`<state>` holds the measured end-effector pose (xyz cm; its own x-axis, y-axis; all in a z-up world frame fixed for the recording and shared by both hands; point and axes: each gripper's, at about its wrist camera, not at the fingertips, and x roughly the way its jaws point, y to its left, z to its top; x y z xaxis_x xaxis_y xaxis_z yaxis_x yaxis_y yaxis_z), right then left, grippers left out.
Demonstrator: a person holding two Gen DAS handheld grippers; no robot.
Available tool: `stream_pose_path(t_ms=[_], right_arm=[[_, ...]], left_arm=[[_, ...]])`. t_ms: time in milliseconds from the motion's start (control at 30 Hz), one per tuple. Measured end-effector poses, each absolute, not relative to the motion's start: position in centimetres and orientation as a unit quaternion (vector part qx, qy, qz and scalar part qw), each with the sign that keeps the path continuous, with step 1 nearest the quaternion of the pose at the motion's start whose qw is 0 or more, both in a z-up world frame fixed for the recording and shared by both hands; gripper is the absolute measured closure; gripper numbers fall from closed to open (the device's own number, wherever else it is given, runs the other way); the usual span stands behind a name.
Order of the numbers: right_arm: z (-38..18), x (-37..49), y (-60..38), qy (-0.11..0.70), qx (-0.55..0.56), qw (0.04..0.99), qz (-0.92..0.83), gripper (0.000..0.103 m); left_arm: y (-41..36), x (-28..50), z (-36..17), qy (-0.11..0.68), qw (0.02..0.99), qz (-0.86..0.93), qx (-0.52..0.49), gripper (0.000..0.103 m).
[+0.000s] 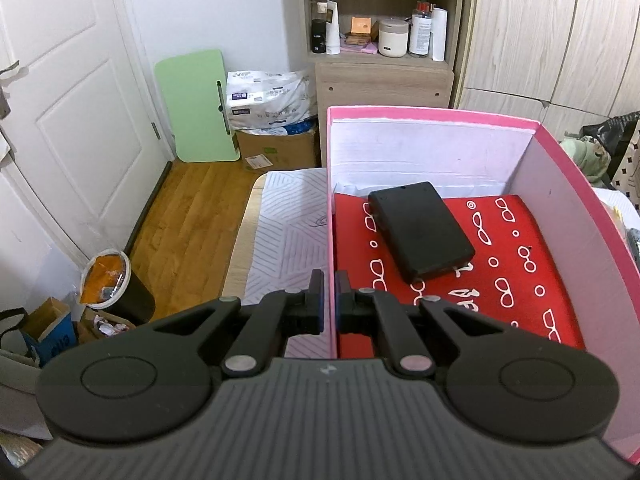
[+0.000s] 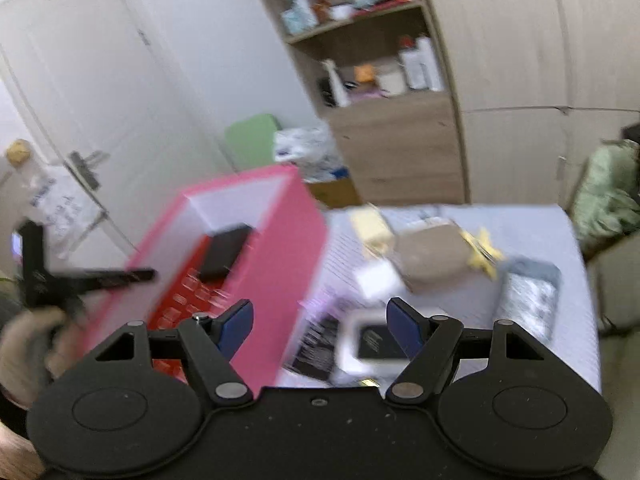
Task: Organize rigid objects
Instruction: 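Move the right gripper to the white wifi router and grasp it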
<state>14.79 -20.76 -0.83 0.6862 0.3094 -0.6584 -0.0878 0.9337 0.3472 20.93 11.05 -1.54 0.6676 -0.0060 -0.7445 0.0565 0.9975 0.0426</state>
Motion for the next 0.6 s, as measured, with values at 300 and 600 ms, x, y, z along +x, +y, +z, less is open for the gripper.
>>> stream_pose_path(t_ms=[300,600], right_arm=[[-6.9,14.3,-20.2,0.366,0.112,0.922,0.063,0.009],[-9.1,16.1,-19.4,0.341,0.062,0.938,0.022,0.003]], left_arm=[[10.7,20.7,-1.5,0.404,0.913,-0.012,0.050,0.098],[11.0,20.7,-1.5,0.404,0.914,-0.015,0.036,0.098]])
